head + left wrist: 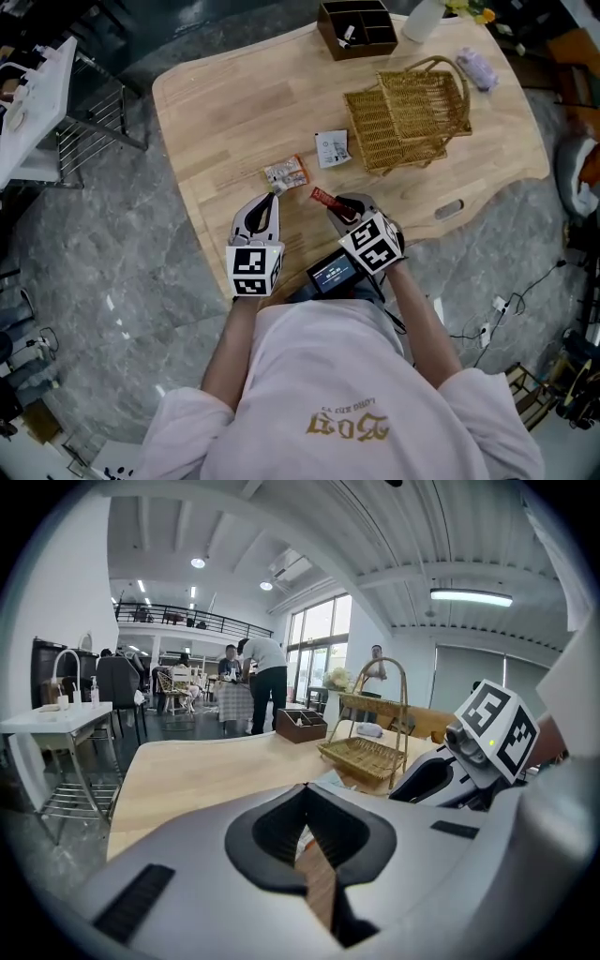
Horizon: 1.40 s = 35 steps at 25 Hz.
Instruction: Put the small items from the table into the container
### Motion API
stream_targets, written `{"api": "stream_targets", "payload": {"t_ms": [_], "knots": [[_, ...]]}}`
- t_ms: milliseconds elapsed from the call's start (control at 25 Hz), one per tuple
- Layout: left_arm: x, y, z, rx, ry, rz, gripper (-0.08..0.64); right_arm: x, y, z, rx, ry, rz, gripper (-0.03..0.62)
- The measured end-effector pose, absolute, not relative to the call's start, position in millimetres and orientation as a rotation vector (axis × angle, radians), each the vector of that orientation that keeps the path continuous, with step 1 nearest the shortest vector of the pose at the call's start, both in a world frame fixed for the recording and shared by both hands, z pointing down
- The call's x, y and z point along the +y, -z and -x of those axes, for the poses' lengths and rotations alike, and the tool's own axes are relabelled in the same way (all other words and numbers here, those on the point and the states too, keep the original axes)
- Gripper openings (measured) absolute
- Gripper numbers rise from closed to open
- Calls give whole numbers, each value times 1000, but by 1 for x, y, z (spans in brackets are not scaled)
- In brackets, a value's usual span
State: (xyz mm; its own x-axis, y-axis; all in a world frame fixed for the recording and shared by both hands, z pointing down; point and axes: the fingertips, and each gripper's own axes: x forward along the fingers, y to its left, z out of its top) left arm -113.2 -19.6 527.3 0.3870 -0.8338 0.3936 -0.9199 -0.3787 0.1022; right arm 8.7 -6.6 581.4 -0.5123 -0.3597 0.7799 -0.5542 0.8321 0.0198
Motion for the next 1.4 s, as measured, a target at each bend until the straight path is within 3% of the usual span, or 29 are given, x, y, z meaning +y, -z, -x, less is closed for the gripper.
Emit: {"api": "stream_targets", "payload": {"t_ms": [1400], "knots": [[-28, -403, 139, -1761, -218, -2542, 8, -27, -434, 7, -2482, -314, -951, 120]]}}
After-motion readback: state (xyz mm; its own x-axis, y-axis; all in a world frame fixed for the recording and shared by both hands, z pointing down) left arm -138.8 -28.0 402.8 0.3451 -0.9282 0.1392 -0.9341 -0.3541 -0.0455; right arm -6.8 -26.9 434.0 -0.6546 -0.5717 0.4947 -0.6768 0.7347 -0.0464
